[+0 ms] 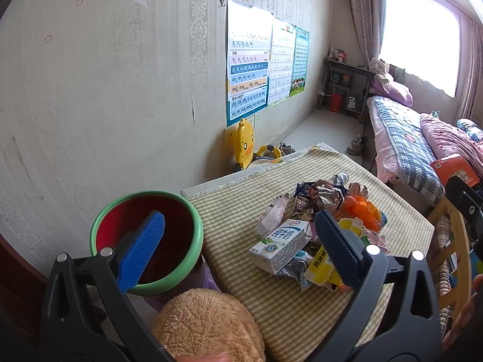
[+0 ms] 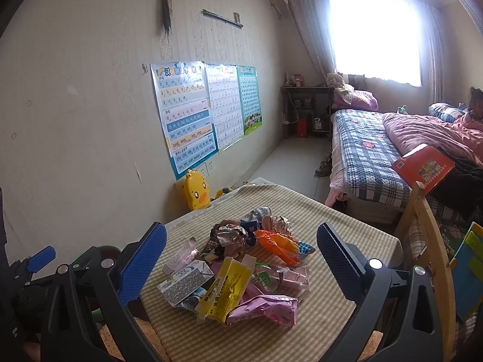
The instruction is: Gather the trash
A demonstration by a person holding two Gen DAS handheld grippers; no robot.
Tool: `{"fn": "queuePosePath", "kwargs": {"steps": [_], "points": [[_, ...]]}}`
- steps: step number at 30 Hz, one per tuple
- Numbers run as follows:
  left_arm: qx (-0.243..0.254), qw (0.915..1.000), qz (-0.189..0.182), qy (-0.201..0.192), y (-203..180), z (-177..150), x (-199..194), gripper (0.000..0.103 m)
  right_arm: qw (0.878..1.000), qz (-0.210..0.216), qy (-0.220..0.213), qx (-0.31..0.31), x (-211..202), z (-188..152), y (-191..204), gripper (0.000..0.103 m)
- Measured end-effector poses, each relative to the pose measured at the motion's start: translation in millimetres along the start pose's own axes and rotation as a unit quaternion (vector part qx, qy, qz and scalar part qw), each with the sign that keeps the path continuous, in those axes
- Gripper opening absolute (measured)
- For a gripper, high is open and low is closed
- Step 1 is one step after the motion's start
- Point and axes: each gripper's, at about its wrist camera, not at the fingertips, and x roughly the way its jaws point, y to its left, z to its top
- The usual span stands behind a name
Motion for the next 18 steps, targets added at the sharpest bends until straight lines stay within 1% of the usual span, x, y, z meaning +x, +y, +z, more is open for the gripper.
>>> {"fn": "queuePosePath", "kwargs": {"steps": [10,15,18], "points": [[0.001,1.0000,0.002,0.002,1.5,-0.3,1.3,0.098,1.000,0.000,0.004,0.001,1.3,-4.2,1.5,0.096],[-0.001,0.9999,0.012,0.006,1.4,-1.4,6.1,0.098,1.000,-0.004,0.011,0.000,5.4,-5.4,-2.5,0.096],[0.007,0.9997,0.022,0.004,0.9,-3.6,10.8,0.098,1.000,-0.010,0.022,0.002,12.0,-8.0,-7.8,0.096]]}}
